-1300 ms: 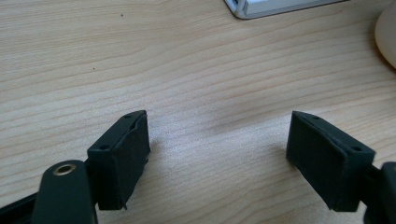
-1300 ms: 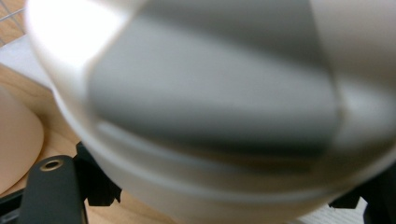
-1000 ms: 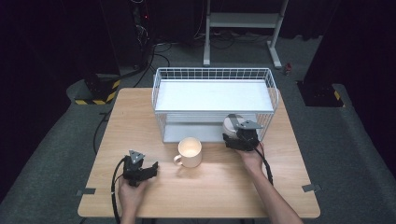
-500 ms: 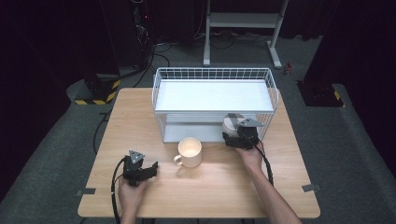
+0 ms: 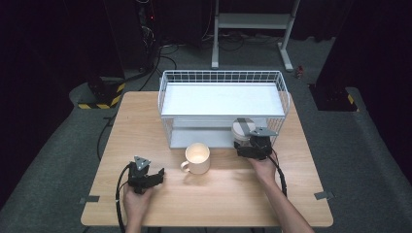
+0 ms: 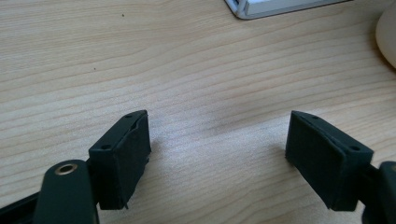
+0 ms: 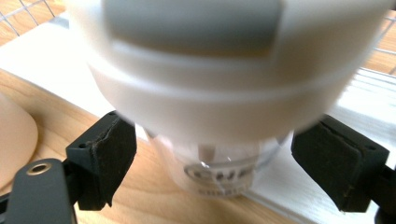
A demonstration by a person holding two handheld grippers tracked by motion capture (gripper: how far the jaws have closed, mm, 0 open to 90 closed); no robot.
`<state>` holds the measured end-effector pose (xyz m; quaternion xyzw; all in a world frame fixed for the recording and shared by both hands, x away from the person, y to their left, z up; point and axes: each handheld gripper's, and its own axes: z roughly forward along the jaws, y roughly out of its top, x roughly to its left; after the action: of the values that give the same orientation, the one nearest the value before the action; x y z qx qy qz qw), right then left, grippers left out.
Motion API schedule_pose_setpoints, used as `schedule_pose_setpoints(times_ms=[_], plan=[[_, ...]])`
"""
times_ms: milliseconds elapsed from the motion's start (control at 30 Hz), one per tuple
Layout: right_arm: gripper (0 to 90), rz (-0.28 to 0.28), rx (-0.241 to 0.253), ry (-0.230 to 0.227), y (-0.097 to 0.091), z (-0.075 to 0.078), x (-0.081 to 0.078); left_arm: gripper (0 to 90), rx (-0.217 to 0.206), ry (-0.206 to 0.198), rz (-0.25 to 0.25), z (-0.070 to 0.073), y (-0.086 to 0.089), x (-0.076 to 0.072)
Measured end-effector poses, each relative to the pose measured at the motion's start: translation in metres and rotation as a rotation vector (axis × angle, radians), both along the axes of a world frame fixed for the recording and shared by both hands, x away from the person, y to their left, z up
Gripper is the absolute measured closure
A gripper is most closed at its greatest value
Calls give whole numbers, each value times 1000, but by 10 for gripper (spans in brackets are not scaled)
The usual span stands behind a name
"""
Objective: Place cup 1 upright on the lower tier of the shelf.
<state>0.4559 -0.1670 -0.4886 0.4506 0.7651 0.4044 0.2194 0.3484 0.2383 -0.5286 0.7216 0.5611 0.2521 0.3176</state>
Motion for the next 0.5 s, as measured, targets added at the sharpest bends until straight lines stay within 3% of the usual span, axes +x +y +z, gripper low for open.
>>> schedule_pose_setpoints(times_ms=[500], plan=[[241,1,-3,-14,-2,-2,-7,223,1,-1,2,0,0,0]])
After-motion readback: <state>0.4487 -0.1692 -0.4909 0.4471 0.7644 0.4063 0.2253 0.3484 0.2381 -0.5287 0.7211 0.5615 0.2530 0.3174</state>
